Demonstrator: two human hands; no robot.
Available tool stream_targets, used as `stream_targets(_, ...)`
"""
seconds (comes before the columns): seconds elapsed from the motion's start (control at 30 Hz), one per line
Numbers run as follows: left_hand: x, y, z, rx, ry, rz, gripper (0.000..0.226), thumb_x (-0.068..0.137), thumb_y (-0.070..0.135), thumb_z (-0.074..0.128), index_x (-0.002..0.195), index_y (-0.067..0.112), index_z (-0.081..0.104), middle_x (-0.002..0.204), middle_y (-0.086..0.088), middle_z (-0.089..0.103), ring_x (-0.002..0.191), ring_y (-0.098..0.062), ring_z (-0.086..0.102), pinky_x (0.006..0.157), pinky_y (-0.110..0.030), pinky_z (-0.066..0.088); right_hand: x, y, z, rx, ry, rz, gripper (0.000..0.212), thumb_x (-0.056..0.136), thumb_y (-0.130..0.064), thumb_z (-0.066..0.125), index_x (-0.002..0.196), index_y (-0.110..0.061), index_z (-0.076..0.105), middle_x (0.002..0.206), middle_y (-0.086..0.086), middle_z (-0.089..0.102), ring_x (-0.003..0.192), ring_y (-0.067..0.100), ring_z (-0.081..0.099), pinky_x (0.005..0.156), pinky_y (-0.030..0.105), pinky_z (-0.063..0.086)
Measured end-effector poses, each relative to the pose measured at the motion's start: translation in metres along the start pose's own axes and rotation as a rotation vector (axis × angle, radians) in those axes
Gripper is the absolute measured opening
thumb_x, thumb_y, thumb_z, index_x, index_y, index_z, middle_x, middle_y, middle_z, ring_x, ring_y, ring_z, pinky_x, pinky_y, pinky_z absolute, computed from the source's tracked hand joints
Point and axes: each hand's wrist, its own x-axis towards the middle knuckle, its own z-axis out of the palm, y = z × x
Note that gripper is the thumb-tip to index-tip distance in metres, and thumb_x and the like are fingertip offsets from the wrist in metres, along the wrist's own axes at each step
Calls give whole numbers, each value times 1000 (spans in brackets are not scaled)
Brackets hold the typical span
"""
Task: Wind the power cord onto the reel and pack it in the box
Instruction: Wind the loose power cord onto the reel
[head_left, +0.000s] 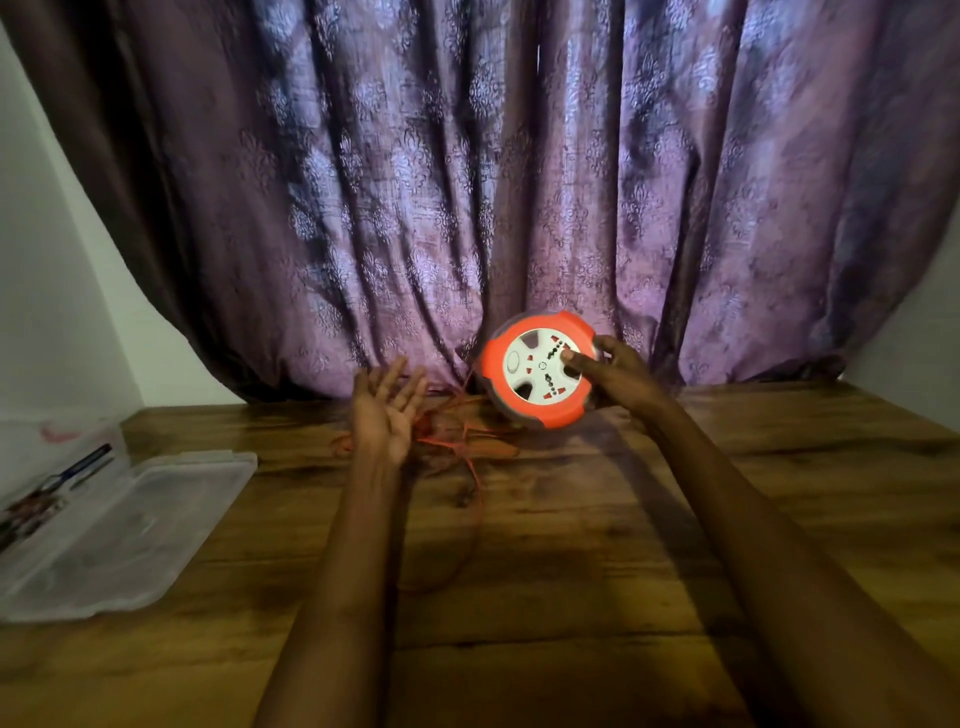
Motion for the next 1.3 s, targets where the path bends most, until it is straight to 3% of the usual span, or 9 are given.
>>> stream_targets(0.07, 7, 4, -12, -117, 125, -54, 26, 106, 32, 38, 102, 9, 49, 106, -13, 59, 96, -31, 65, 102, -40, 51, -1, 2, 2, 35, 18, -6, 35, 85, -32, 78, 108, -12, 61, 82, 5, 77, 56, 25, 63, 42, 25, 51)
stream_targets(0.23, 16, -5, -29, 255, 139, -179, 36, 101, 14, 30, 67, 24, 27, 40, 9, 27, 32, -2, 23, 38, -16, 10, -1, 10, 12, 100, 47, -8, 33, 87, -28, 76, 111, -16, 55, 86, 7, 74, 60, 25, 62, 45, 28, 51)
stream_targets(0.37, 12, -9, -25, 369, 162, -59, 34, 100, 9, 37, 67, 20, 41, 38, 10, 38, 31, -2, 31, 32, -13, 21, -1, 14, 19, 117, 74, -16, 40, 89, -24, 74, 121, -11, 51, 88, 11, 72, 40, 15, 59, 39, 24, 49)
stream_targets(0.5, 0, -7, 3, 361, 59, 139, 27, 102, 15, 43, 82, 10, 61, 45, 5, 53, 33, -6, 45, 32, -16, 35, 2, 14, 24, 176, 124, -71, 29, 90, -19, 73, 112, -14, 54, 91, 9, 70, 48, 9, 64, 37, 26, 50)
stream_targets(0.7, -21, -49, 17, 983, -186, 265, 30, 102, 20, 49, 76, 15, 62, 54, -9, 59, 37, -14, 52, 36, -19, 39, 3, 9, 24, 204, 197, -113, 44, 91, -19, 72, 127, -4, 51, 106, 11, 67, 81, 19, 68, 44, 31, 54)
stream_targets(0.83, -17, -59, 15, 860, -136, 209, 26, 102, 19, 50, 79, 11, 60, 61, -13, 62, 41, -18, 53, 41, -22, 43, 3, 10, 23, 257, 241, -129, 43, 91, -14, 71, 127, 2, 53, 110, 14, 66, 94, 27, 65, 59, 37, 58)
stream_targets(1.0, -27, -93, 26, 841, -294, -172, 45, 91, 56, 62, 107, 16, 72, 97, -6, 77, 83, -27, 74, 70, -33, 58, -3, 17, 30, 354, 232, -44, 29, 93, -20, 69, 116, -9, 56, 97, 6, 69, 56, 16, 64, 47, 26, 53)
stream_targets(1.17, -30, -101, 31, 437, -262, -51, 32, 97, 29, 61, 127, 16, 60, 121, -12, 71, 99, -28, 69, 90, -44, 57, -12, 24, 44, 400, 60, 49, 27, 94, -12, 65, 86, -24, 42, 84, 9, 63, 39, 16, 59, 39, 24, 48)
stream_targets(1.3, -26, -98, 27, 414, -192, 17, 31, 97, 23, 62, 126, 12, 59, 120, -14, 70, 93, -23, 69, 82, -40, 60, -14, 30, 50, 72, 154, -149, 49, 90, -6, 71, 131, -15, 48, 124, 16, 53, 98, 16, 65, 77, 28, 57)
